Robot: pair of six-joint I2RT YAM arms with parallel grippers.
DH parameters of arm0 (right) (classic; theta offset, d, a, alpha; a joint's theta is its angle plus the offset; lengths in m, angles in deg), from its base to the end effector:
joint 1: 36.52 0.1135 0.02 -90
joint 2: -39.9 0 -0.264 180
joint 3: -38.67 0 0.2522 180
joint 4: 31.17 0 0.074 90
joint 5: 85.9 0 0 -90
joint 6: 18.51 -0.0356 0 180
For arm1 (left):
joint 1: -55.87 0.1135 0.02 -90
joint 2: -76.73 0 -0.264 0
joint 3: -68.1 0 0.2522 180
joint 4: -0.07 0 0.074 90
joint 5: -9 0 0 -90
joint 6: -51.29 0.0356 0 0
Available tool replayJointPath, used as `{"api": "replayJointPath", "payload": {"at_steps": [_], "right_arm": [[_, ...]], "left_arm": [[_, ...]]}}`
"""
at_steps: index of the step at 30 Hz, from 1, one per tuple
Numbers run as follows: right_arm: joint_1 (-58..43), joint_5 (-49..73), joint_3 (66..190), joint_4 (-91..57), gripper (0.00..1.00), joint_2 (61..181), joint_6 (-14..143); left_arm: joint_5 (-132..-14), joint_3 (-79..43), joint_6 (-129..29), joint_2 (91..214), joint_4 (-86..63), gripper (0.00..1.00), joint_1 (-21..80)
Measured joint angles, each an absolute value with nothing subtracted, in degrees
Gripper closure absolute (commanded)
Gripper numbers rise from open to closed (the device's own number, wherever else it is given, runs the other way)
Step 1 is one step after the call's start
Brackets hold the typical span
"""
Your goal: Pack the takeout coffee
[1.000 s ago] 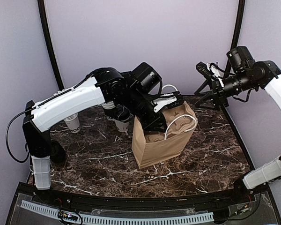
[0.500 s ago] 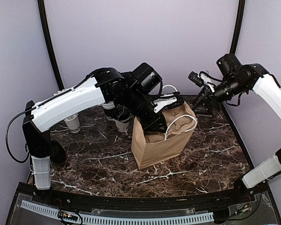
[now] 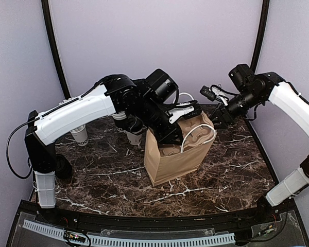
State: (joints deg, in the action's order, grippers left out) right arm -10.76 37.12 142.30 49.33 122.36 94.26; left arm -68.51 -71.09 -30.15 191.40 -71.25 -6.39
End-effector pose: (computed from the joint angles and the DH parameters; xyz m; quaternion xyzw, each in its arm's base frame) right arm 0.2379 0.1363 0.3770 -0.4485 0.8121 0.2806 0.2463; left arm 0.1952 -0.3878 0.3788 0.5682 0.7301 -0.2555 0.2808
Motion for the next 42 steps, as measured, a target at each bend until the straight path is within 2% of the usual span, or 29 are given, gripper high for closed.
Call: {"api": "replayJointPath", "payload": {"at_steps": [4, 5, 14, 29, 42], "right_arm": [[-10.24, 35.41, 142.28, 48.28, 0.97, 122.62, 91.7], [-10.15, 34.93, 142.26, 47.98, 1.0, 122.62, 91.15], [-10.15, 32.14, 141.16, 44.85, 1.0, 122.03, 86.43], [-11.09, 31.5, 140.05, 42.4, 1.0, 117.83, 82.47], [-13.08, 32.84, 137.86, 37.16, 1.0, 116.11, 76.9]], "left_arm": [[-69.19, -71.09, -31.04, 191.4, -71.28, 0.82, -6.39], [-69.49, -71.09, -31.48, 191.4, -71.28, 0.82, -6.39], [-71.42, -71.09, -37.49, 191.4, -72.22, 0.82, -6.39], [-65.1, -76.16, -40.95, 194.29, -72.06, 0.82, -6.82], [-79.96, -79.48, -39.57, 197.09, -73.24, 0.82, -9.82]]}}
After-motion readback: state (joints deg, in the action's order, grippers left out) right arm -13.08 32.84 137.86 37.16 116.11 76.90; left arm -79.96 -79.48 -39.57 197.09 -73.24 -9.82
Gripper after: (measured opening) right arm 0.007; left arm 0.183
